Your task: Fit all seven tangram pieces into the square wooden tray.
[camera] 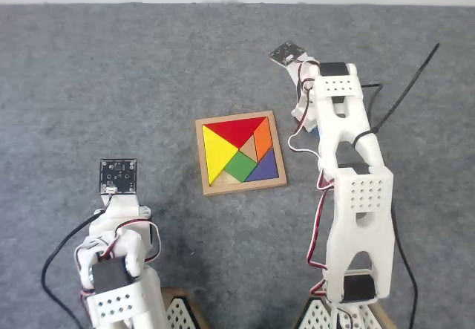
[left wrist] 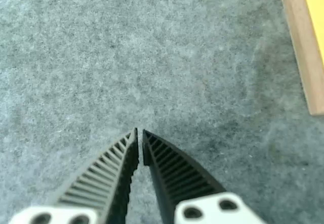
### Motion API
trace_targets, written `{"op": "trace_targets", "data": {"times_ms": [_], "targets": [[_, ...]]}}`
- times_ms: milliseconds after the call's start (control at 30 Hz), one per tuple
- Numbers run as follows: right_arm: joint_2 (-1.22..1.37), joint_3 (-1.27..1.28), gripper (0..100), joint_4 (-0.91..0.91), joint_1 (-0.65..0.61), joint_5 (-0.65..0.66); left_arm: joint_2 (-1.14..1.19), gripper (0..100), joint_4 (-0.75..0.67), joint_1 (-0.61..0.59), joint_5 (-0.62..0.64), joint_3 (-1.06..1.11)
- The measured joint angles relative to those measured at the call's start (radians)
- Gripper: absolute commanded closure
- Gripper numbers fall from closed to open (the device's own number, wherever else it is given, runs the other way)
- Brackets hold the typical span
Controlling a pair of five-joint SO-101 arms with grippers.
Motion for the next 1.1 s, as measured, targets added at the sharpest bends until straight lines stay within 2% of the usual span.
{"op": "trace_targets", "data": {"times_ms": [300,733,833,933,1100], "targets": [[-0.044,0.005,93.4,0.058,-0.023,-0.023,0.000,98,0.000,0.000,0.000,0.000],[-0.405,0.026,93.4,0.341,-0.388,-0.120,0.000,98,0.000,0.000,0.000,0.000],[-0.419,0.123,93.4,0.315,-0.480,-0.123,0.000,98,0.000,0.000,0.000,0.000],[-0.419,0.252,93.4,0.187,-0.542,-0.123,0.000,98,0.000,0.000,0.000,0.000],[-0.419,0.417,93.4,0.012,-0.555,-0.123,0.000,98,0.000,0.000,0.000,0.000]]}}
